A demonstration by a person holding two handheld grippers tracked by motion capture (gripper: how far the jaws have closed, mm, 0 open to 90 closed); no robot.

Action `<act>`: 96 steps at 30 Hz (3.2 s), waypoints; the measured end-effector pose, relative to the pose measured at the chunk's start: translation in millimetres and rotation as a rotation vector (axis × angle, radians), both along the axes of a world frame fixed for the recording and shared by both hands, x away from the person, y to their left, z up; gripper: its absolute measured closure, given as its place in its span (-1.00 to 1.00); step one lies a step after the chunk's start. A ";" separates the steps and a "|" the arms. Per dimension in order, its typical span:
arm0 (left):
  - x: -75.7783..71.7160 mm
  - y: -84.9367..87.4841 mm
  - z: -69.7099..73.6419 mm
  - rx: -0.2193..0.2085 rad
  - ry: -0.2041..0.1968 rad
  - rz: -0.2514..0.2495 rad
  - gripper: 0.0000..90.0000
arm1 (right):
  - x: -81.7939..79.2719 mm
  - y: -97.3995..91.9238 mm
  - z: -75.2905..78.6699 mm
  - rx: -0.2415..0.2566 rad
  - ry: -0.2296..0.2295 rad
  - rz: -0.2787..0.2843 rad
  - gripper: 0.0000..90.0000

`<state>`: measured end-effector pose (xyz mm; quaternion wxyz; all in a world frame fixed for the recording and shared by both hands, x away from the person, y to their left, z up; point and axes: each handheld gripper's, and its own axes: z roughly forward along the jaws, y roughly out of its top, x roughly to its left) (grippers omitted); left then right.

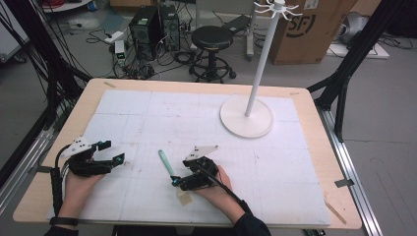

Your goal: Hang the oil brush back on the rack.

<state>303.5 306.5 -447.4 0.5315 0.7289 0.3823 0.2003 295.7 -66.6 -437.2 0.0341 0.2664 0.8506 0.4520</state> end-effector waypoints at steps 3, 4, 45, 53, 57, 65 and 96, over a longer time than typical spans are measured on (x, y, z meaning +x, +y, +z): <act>0.0 -0.3 -0.1 0.000 -0.002 0.001 -0.56 | -2.0 3.7 -1.1 -0.016 0.002 0.005 -0.24; 0.0 -0.3 0.0 0.000 -0.001 0.000 -0.56 | -2.7 5.8 -2.0 -0.022 -0.001 0.007 -0.21; 0.6 -1.1 -0.2 0.016 0.002 0.011 -0.51 | -12.8 26.4 -3.7 -0.156 0.042 -0.157 0.84; 0.4 -1.8 -0.3 0.021 0.003 0.011 -0.49 | -10.7 23.2 -3.7 -0.149 0.038 -0.154 0.84; 0.5 -2.1 -0.3 0.022 0.005 0.015 -0.48 | -7.8 16.5 -1.6 -0.124 0.047 -0.158 0.84; 0.4 -2.2 -0.2 0.027 0.003 0.013 -0.47 | -2.4 -2.8 10.0 -0.063 0.037 -0.148 0.84; 0.4 -2.4 -0.3 0.025 0.004 0.011 -0.48 | 27.7 -182.7 139.7 0.180 -0.164 -0.277 0.84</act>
